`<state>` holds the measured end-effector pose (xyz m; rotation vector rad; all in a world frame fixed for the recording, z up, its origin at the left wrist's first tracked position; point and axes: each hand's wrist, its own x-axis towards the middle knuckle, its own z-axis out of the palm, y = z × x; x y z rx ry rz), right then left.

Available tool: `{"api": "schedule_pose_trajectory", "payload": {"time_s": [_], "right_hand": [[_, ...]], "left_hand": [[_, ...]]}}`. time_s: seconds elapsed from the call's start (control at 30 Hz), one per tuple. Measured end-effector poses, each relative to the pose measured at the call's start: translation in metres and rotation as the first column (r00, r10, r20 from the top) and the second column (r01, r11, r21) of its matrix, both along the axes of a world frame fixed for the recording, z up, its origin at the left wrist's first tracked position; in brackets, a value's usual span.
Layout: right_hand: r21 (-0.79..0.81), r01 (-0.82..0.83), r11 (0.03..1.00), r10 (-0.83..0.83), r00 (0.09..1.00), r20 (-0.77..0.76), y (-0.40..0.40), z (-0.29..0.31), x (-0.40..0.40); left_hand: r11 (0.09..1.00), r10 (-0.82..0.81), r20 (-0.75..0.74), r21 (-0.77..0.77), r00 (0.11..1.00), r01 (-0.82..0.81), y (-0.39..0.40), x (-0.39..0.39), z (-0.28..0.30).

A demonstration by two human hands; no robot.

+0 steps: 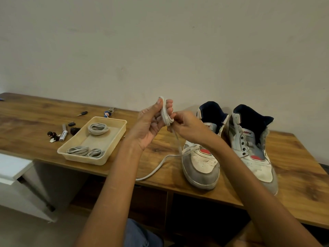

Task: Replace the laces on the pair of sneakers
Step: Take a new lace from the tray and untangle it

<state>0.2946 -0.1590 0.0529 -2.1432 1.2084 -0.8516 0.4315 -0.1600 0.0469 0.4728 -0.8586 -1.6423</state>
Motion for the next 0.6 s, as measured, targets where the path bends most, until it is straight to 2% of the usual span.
{"api": "schedule_pose_trajectory", "payload": {"time_s": [0.1,0.2,0.33,0.43,0.6], "right_hand": [[0.104,-0.001,0.995,0.008,0.998,-0.063,0.001,0.002,-0.002],[0.321,-0.029,0.946,0.050,0.997,-0.056,0.005,0.010,-0.008],[0.542,-0.090,0.836,0.106,0.994,0.003,0.008,0.014,-0.016],[0.594,-0.032,0.804,0.031,0.999,0.012,0.005,0.016,-0.019],[0.573,0.035,0.819,-0.035,0.999,-0.012,0.005,0.017,-0.018]], "left_hand": [[0.996,0.087,-0.021,0.001,0.996,-0.087,-0.003,-0.002,-0.002],[0.988,0.150,-0.024,-0.022,0.988,-0.150,-0.007,0.002,-0.006],[0.969,0.242,0.145,-0.094,0.959,-0.230,-0.011,-0.001,-0.012],[0.952,0.289,0.221,-0.163,0.931,-0.257,-0.010,-0.006,-0.014],[0.938,0.329,0.176,-0.178,0.928,-0.298,-0.010,-0.006,-0.014]]}}
